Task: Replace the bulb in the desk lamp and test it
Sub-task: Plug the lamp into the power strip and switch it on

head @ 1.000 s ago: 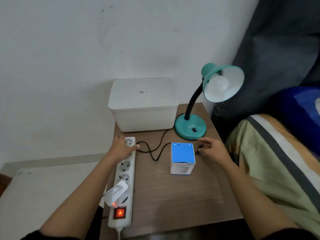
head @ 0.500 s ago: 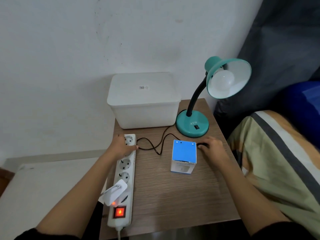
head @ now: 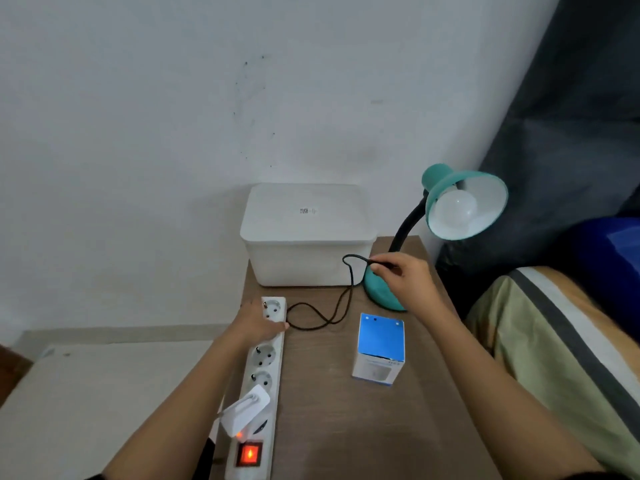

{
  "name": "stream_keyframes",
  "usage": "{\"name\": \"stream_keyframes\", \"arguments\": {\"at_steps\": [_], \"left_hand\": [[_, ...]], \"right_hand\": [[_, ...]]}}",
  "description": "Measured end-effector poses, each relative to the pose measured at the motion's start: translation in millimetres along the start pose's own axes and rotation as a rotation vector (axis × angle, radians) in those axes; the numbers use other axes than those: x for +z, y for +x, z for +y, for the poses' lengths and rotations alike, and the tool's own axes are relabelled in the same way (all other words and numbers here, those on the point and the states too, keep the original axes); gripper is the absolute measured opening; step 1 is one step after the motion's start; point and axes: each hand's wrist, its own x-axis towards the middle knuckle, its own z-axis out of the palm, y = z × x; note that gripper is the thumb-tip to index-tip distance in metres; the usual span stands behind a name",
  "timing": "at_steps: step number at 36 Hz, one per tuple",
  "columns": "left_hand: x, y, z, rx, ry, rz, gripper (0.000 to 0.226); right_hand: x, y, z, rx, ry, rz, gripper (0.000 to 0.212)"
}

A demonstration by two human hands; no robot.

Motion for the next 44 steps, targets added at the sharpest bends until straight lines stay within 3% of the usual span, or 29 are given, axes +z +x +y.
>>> {"name": "stream_keyframes", "arguments": {"at_steps": [4, 6, 8, 12, 16, 24, 32, 44], "left_hand": [[0, -5, 4, -0.01, -0.074, 0.025, 0.09], [1, -4, 2, 0.009, -0.115, 0.031, 0.094], [2, -2, -2, 0.018, -0.149, 0.038, 0.1], [0, -1, -4, -0.003, -0.098, 0.011, 0.074], [0, 1, -9, -0.005, -0.074, 0.01, 0.076], [-2, -1, -7, 0.051, -0.093, 0.001, 0.042], [-9, -9, -12, 0.184, -0.176, -0.08, 0.045], [-8, -7, -17, 0.164, -0.198, -0.11, 0.046]], "right_hand": [[32, 12, -18, 0.054, 0.188, -0.044, 0.015], [54, 15, -24, 0.08, 0.216, -0.091, 0.015], [77, 15, -28, 0.101, 0.212, -0.143, 0.016], [116, 10, -33, 0.126, 0.167, -0.167, 0.02], [142, 7, -32, 0.209, 0.263, -0.182, 0.023], [163, 5, -31, 0.189, 0.211, -0.214, 0.02], [178, 5, -34, 0.183, 0.258, -0.249, 0.018], [173, 4, -26, 0.117, 0.214, -0.376, 0.025]]}}
